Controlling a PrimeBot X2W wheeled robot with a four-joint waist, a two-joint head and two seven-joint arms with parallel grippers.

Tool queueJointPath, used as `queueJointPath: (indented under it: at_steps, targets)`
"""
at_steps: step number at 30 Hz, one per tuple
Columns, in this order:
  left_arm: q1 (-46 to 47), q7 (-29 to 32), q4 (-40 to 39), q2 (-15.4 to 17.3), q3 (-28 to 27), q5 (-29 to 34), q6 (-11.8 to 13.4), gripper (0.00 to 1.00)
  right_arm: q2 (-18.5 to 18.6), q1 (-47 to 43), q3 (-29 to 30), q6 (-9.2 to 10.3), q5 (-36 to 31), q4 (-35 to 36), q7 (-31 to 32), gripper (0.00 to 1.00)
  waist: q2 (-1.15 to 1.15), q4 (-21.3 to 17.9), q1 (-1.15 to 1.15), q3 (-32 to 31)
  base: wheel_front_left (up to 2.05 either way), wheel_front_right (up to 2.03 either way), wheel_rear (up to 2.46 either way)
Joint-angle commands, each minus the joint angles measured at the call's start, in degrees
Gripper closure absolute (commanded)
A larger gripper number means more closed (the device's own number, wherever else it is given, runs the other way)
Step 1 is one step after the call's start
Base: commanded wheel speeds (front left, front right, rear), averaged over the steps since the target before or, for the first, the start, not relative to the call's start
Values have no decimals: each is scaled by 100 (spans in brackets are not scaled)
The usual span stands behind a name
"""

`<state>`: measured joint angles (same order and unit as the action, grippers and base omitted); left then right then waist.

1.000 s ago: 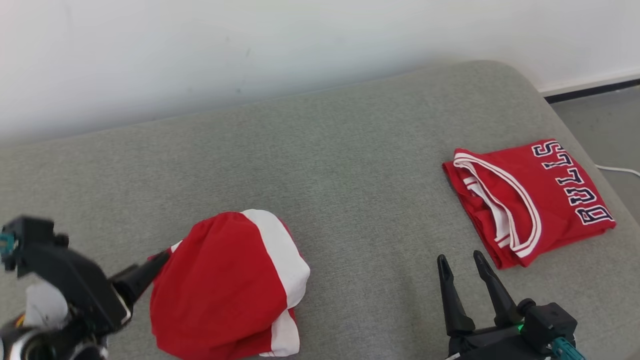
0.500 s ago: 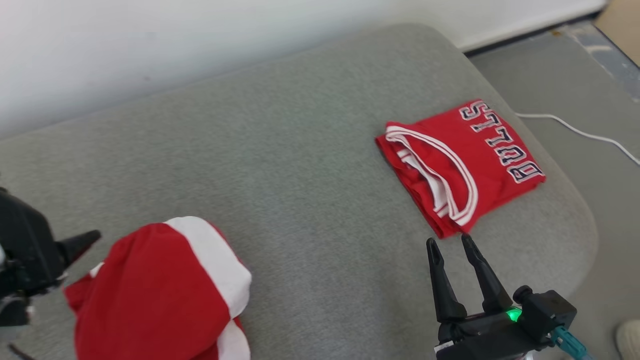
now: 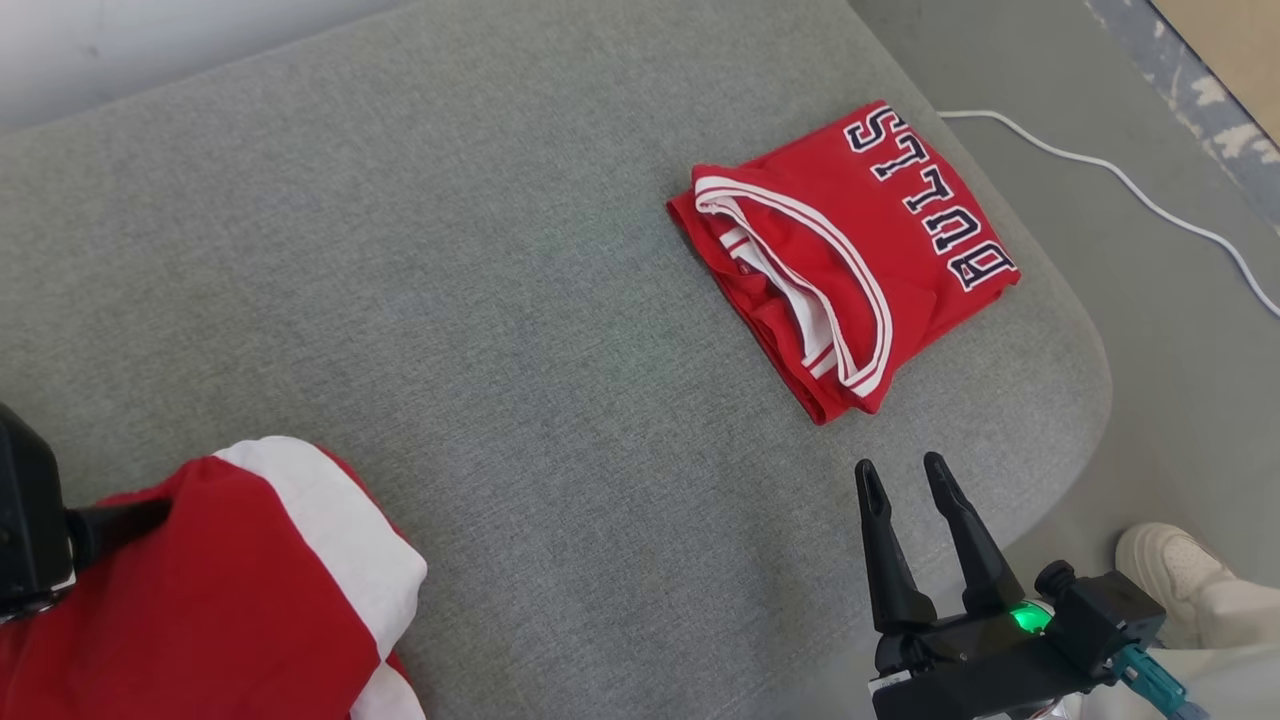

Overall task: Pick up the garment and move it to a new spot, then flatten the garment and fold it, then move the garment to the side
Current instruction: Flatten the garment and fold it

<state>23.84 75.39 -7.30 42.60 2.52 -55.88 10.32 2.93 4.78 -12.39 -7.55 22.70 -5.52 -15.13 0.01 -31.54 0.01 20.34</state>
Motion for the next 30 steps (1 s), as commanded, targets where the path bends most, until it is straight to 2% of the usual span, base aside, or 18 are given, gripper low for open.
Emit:
queueJointPath:
  at_steps: [1, 5, 6, 7, 11, 13, 22, 23, 30]
  targets:
    - [19, 71, -36, 44, 9, -34, 25, 0, -9, 63, -19, 13, 55, 16, 2, 0, -1, -99, -1, 125, 0, 0, 0]
    - [-84, 261, -112, 101, 77, -46, 108, 0, -8, 118, -41, 13, 62, 27, 1, 0, -1, -69, -1, 137, 0, 0, 0]
    - [-88, 254, -135, 90, 90, -29, 113, 19, -8, 124, -41, 13, 66, 20, 2, 0, -1, -60, -1, 136, 0, 0, 0]
    - [-58, 152, -169, 55, 93, 6, 74, 100, -8, 138, -33, 13, 66, 19, 1, 0, -1, -46, -1, 136, 0, 0, 0]
    - [170, -268, -195, -263, 92, -30, -94, 100, -6, 160, -23, 13, 44, 2, 1, 0, -1, 18, -1, 96, 0, 0, 0]
    - [304, -519, -201, -544, 95, -149, -176, 100, -7, 157, 2, 13, 4, -23, 1, 0, -1, 67, -1, 44, 0, 0, 0]
    - [1181, -1842, -380, -2310, 130, -898, -632, 100, -4, 168, 77, 13, -160, -116, 1, 0, -1, 417, -1, -341, 0, 0, 0]
    - [1181, -1842, -380, -2310, 130, -898, -632, 100, -4, 168, 77, 13, -160, -116, 1, 0, -1, 417, -1, -341, 0, 0, 0]
    - [1709, -2855, -647, -3443, -126, -1362, -789, 100, -4, 100, 170, 13, -294, -197, 2, 0, -1, 721, -1, -656, 0, 0, 0]
